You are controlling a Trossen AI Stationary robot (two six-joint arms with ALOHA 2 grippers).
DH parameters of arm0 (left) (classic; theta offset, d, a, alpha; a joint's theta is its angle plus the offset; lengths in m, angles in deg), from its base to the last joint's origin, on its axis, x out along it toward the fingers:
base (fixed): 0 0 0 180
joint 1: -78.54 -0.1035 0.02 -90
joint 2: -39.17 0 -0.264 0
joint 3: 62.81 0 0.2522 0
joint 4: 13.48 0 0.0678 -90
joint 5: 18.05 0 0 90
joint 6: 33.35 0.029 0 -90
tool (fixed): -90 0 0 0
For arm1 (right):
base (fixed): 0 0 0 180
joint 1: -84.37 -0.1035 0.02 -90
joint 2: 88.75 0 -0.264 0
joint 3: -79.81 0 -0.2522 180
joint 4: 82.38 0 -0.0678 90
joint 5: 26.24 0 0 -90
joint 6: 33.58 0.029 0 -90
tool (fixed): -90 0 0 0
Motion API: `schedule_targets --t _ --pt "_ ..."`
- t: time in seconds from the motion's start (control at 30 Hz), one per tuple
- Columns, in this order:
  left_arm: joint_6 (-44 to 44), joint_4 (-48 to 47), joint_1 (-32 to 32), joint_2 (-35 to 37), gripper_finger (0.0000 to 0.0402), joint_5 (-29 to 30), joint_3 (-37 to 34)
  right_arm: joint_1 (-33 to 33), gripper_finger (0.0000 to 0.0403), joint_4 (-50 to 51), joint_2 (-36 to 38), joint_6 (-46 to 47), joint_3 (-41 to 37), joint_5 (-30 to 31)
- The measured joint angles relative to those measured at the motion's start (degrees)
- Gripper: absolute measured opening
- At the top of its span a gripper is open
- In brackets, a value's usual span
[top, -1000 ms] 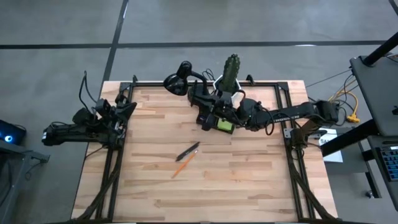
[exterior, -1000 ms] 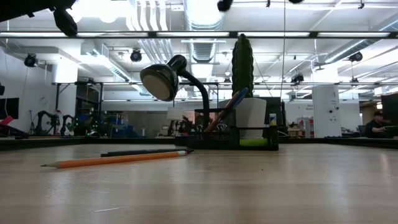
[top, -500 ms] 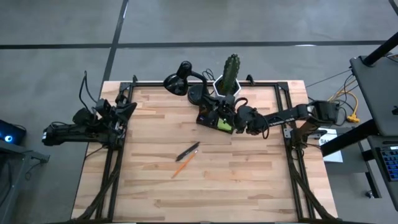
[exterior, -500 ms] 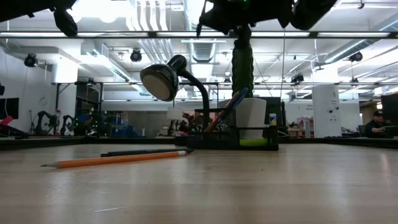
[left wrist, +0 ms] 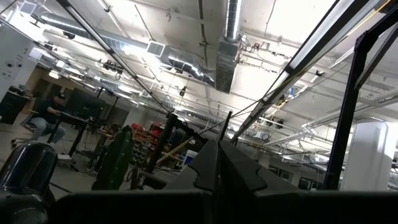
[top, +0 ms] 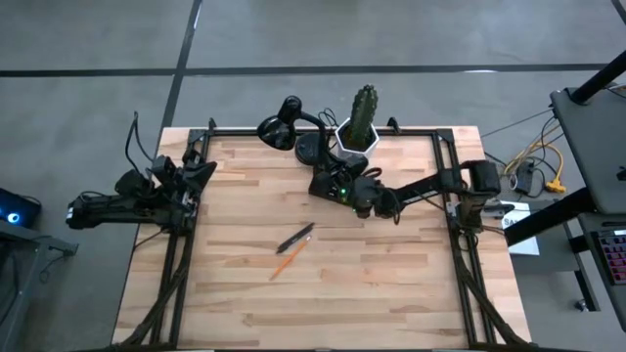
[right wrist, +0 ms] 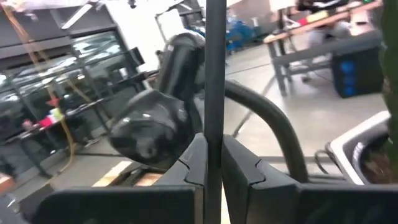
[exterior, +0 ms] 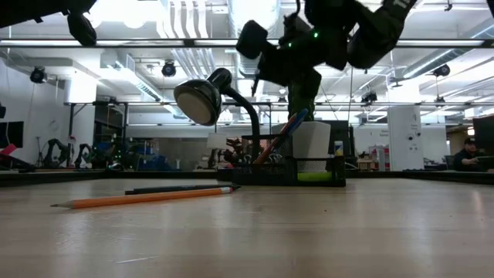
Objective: Pick and place office supplies into organizer
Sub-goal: Put the bottom black pen into the black desk organizer
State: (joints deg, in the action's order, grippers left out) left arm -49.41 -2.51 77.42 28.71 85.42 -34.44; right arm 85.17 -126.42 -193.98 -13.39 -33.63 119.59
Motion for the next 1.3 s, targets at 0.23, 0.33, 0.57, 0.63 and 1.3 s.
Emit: schedule_targets --t 0.23,0.33,0.57,0.63,1.3 --pt "0.0 0.0 0.0 0.0 0.0000 0.0 0.0 0.0 0.0013 1.1 -1.8 2.5 2.0 4.0" --pt "0.0 -0.1 0.0 0.0 0.0000 0.0 0.0 0.0 0.0013 4.8 -1.8 2.6 3.9 7.2" --pt "0.0 -0.2 0.0 0.0 0.0000 0.0 0.0 -0.2 0.0013 27.0 -1.8 19.8 9.2 14.0" --pt "0.0 -0.2 0.0 0.0 0.0000 0.0 0.0 -0.6 0.0013 33.2 -1.8 23.7 10.6 16.1" --pt "0.0 -0.2 0.0 0.0 0.0000 0.0 0.0 -2.7 0.0013 31.4 -13.3 13.6 18.4 17.8"
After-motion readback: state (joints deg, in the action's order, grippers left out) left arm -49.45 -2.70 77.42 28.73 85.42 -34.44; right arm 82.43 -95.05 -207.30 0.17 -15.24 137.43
